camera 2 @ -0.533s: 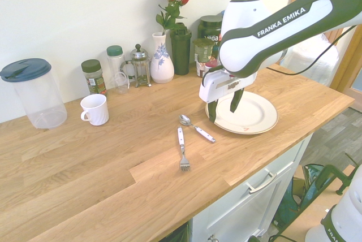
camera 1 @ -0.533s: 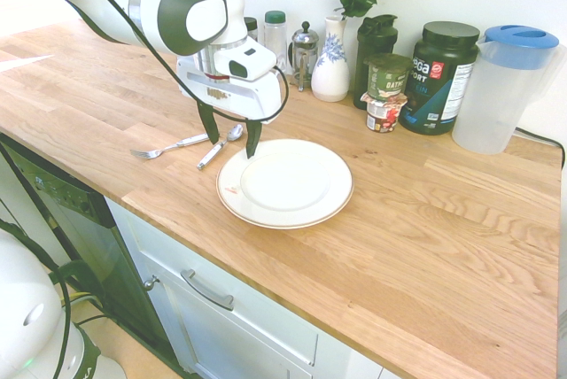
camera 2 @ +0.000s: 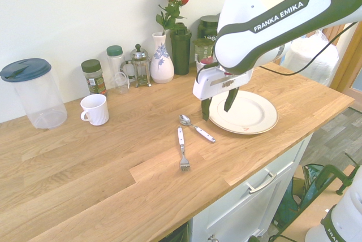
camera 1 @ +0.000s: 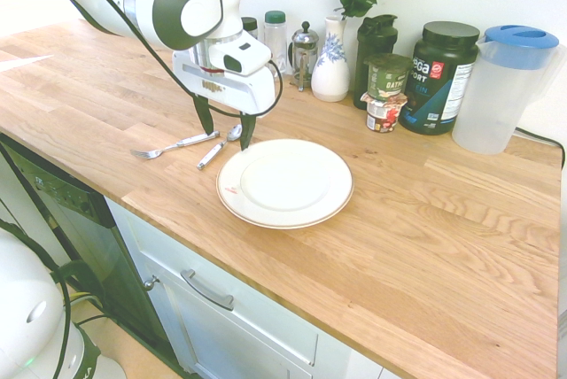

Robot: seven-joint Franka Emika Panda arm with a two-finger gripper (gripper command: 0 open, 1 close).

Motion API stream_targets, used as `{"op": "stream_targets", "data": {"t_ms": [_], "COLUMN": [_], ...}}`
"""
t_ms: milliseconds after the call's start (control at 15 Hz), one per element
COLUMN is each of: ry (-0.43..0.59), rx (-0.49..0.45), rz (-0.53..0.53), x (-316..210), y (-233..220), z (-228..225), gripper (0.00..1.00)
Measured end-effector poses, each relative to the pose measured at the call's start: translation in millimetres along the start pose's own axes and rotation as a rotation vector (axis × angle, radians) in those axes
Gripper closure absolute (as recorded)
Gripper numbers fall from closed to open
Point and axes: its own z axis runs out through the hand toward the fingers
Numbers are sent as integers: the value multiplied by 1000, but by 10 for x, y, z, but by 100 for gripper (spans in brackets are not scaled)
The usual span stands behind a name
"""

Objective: Put the fork into the plate

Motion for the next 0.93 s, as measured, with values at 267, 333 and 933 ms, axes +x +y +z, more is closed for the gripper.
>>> {"op": "stream_targets", "data": {"t_ms": [267,333,933], "ry": [-15,-13,-29], "rx": [33,28,-49], "rz": [48,55,120], "x": [-570,-685,-861], "y": [-445,-513,-559], "z": [-61,-51,375], "gripper": [0,0,0]}}
